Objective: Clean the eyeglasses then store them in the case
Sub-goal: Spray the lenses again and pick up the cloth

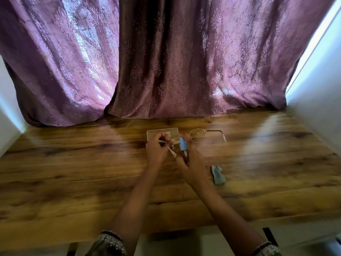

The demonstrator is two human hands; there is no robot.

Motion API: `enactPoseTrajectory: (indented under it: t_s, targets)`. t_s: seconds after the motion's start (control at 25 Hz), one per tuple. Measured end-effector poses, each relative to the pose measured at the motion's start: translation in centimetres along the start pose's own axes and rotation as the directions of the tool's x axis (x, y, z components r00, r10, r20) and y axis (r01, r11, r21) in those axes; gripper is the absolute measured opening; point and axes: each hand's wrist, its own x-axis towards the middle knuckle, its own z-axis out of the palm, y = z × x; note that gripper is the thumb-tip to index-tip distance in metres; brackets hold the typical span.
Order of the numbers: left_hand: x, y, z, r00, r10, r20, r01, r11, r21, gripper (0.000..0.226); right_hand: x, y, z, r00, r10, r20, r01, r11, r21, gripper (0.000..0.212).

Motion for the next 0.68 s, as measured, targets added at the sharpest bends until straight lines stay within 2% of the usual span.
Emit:
enactPoseTrajectory:
  t_s: [0.16,0.36,0.68]
  targets:
    - [-0.3,0.5,0.0,1.000,-0.022,-0.022,0.022,1.000,0.001,0.033,0.4,-0.8,-0.5,0.999,0.017,-0.047,-0.020,0.998,-0.059,0.060]
    - [-0.5,0.7,-0.1,0.999,-0.038,-0.025,0.038,0.999,-0.006,0.033,0.9,-1.3,-0.6,0.998,0.050,-0.026,-0.054,0.982,-0.181,0.060]
    - [-0.6,0.7,-0.5,0.999,-0.031,-0.029,0.031,1.000,0.005,0.032,0.8,-1.4,-0.5,0.997,0.080,0.015,-0.076,0.977,-0.201,0.061]
